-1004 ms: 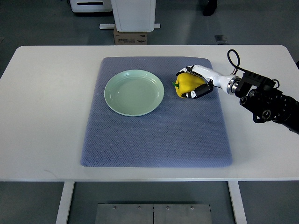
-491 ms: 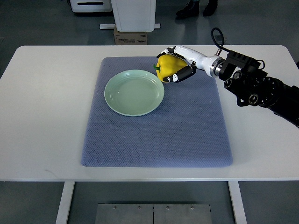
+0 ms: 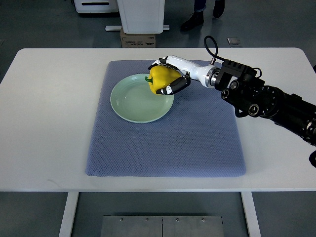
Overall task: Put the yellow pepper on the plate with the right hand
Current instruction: 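Lift the pepper and carry it over the green plate, then lower the pepper onto the plate and open the right hand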
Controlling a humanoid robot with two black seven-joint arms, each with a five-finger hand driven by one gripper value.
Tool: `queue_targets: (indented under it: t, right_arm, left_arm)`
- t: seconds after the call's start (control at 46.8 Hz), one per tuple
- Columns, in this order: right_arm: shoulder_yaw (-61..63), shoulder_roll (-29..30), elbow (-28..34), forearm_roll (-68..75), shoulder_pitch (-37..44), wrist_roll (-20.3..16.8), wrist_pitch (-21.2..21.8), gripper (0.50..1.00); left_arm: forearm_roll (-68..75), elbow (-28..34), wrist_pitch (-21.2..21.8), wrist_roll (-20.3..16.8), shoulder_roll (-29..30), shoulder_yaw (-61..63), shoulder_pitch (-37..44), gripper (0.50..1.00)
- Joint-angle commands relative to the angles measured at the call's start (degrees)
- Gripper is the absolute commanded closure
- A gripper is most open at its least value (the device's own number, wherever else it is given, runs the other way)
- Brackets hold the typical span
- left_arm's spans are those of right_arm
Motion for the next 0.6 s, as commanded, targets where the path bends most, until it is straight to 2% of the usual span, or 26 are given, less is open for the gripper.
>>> queue_targets:
  t: [0.0,0.299,0.577]
  right_arm:
    - [0.0,0.0,1.5,-0.1,-0.1,0.0,-0.1,1.000]
    - [0.0,0.0,5.4,-0.4,-0.6,-0.8,-0.1,1.000]
    - [0.0,0.0,5.8,-0.7,-2.2,-1.7,-0.2,1.000]
  left_arm:
    - [0.0,0.0,0.0,0.0,0.0,0.0,0.0,0.500]
    - [0.0,0.0,0.0,0.0,0.0,0.0,0.0,0.500]
    - [0.0,0.0,0.0,0.0,0.0,0.0,0.0,0.500]
